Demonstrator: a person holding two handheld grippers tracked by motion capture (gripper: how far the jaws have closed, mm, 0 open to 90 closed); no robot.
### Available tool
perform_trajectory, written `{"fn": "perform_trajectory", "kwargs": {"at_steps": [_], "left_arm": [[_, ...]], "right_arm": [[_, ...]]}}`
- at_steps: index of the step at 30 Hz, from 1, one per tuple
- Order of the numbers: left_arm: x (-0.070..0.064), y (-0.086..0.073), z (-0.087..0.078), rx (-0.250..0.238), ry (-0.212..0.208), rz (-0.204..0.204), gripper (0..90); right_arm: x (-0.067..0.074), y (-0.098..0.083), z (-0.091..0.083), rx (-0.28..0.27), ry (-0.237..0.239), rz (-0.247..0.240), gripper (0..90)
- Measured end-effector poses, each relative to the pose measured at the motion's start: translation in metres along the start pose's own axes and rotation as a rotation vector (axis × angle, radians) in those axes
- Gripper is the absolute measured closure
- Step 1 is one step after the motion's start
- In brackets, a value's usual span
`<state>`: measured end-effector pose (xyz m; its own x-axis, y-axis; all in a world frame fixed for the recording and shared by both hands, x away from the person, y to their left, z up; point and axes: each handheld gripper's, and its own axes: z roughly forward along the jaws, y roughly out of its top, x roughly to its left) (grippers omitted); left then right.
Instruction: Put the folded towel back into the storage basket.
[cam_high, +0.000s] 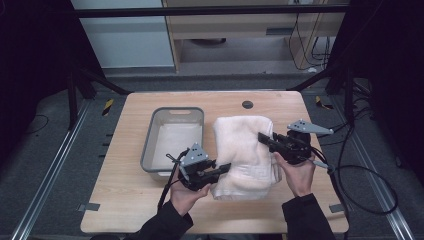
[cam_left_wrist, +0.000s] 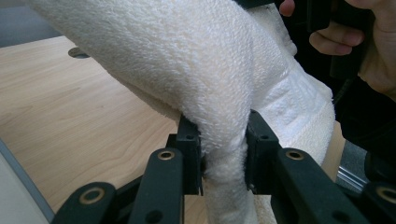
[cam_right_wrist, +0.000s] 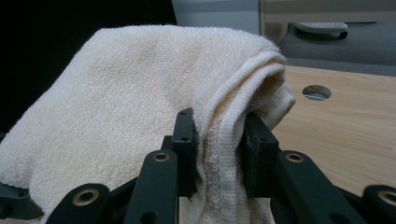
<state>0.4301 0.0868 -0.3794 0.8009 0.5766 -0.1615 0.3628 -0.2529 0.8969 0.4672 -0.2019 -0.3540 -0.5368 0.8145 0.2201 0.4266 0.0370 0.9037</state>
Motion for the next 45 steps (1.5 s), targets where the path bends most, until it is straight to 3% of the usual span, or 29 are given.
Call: {"fn": "perform_trajectory", "kwargs": {"at_steps": [17, 32, 45], "left_arm": [[0.005, 0.019, -0.018, -0.054, 0.024, 0.039, 71.1], [0.016, 0.025, -0.035, -0.083, 0.065, 0.035, 71.1], [0.035, 0.03, -0.053, -0.117, 0.089, 0.014, 71.1]], "right_arm": [[0.01, 0.022, 0.001, -0.059, 0.016, -0.017, 70.5], [0.023, 0.04, 0.016, -0.075, 0.038, -0.034, 70.5], [0.036, 0.058, 0.036, -0.078, 0.058, -0.046, 70.4]]}}
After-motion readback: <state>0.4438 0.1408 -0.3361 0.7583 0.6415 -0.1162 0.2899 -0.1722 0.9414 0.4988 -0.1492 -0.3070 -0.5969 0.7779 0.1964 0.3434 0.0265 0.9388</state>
